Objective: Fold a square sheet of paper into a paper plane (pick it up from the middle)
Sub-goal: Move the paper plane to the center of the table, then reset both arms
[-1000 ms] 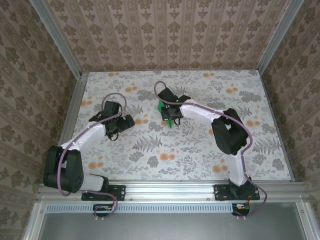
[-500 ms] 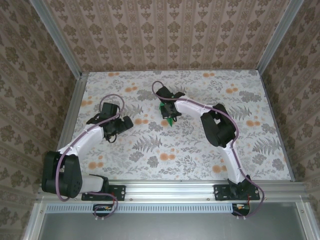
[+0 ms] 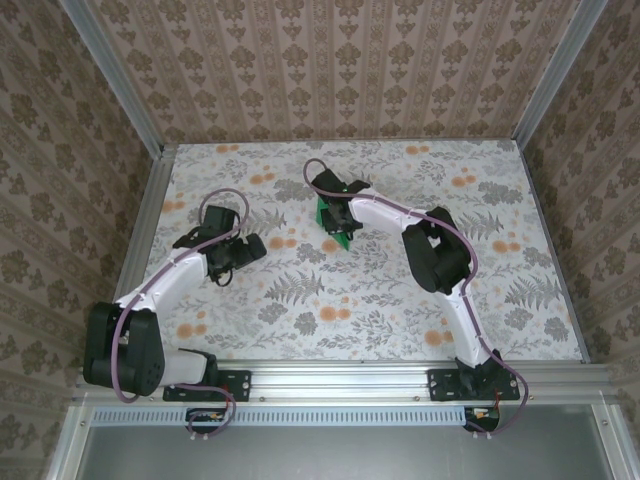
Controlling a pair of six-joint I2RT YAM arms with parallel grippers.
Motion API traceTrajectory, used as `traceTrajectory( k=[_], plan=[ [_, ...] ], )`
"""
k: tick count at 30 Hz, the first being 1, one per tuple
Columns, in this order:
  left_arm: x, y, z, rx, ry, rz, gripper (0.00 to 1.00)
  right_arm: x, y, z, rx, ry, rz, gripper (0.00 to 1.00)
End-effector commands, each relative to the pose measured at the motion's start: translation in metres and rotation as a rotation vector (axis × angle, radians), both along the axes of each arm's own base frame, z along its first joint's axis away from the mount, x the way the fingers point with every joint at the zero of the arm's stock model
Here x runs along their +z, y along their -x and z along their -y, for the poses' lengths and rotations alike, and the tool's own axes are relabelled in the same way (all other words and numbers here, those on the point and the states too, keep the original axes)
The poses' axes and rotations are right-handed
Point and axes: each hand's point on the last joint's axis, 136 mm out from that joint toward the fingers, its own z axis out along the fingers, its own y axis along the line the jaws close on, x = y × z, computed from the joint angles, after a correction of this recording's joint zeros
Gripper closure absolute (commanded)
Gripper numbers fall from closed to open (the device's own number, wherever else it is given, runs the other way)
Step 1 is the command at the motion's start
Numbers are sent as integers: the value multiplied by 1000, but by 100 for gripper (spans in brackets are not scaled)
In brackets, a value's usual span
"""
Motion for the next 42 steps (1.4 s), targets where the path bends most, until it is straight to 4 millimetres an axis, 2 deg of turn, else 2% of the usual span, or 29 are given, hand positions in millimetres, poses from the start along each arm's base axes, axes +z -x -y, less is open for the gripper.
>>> traceTrajectory(
  k=[1,4,6,11,15,18,20,21,26,30,33,37,42],
  plan=[
    [18,-5,-8,-1,-33,26,0,68,1,1,24,-41,75,69],
    [30,-10,-12,0,-51,51,0,108,5,7,26,-68,144,60],
    [38,-13,-16,5,-64,69,0,131,9,12,26,-79,194,50],
    [59,-23,-32,31,-97,128,0,179,18,45,-21,-94,345,30],
    [73,-32,-52,64,-141,185,0,211,23,92,-106,-63,510,21],
    [81,-38,-67,84,-182,238,0,217,32,136,-182,-8,607,12],
    [84,-42,-77,92,-206,291,0,219,40,165,-238,43,665,1],
    [84,-43,-80,90,-215,317,0,223,47,182,-271,76,702,0],
    [80,-40,-108,120,-329,411,0,206,77,259,-476,199,763,0],
    [71,-33,-124,137,-410,406,0,179,99,303,-580,242,794,0],
    [62,-37,-124,115,-420,442,0,159,109,321,-618,267,846,0],
    [49,-44,-122,56,-445,506,0,122,110,338,-641,298,779,0],
    [44,-54,-112,-40,-460,615,0,87,94,335,-582,260,759,0]
  ],
)
